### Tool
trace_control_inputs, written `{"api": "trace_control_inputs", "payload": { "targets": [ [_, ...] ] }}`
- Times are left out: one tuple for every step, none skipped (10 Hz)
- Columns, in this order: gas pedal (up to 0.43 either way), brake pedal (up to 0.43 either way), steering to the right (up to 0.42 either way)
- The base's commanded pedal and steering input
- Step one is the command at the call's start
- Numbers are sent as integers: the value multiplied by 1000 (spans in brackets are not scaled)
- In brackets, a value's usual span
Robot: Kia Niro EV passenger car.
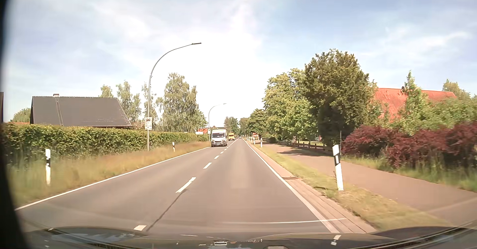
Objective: Follow the waypoints while adhering to traffic rules and regulations
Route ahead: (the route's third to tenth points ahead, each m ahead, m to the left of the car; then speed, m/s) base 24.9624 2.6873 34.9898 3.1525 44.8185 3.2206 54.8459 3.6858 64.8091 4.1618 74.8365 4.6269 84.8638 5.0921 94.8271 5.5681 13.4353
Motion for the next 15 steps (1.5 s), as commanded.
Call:
{"api": "trace_control_inputs", "payload": {
  "targets": [
    [280,0,-26],
    [280,0,-26],
    [280,0,-26],
    [280,0,-26],
    [280,0,-26],
    [280,0,-26],
    [280,0,-22],
    [280,0,-16],
    [280,0,-10],
    [280,0,-7],
    [280,0,-7],
    [280,0,-6],
    [280,0,-3],
    [280,0,0],
    [280,0,2]
  ]
}}
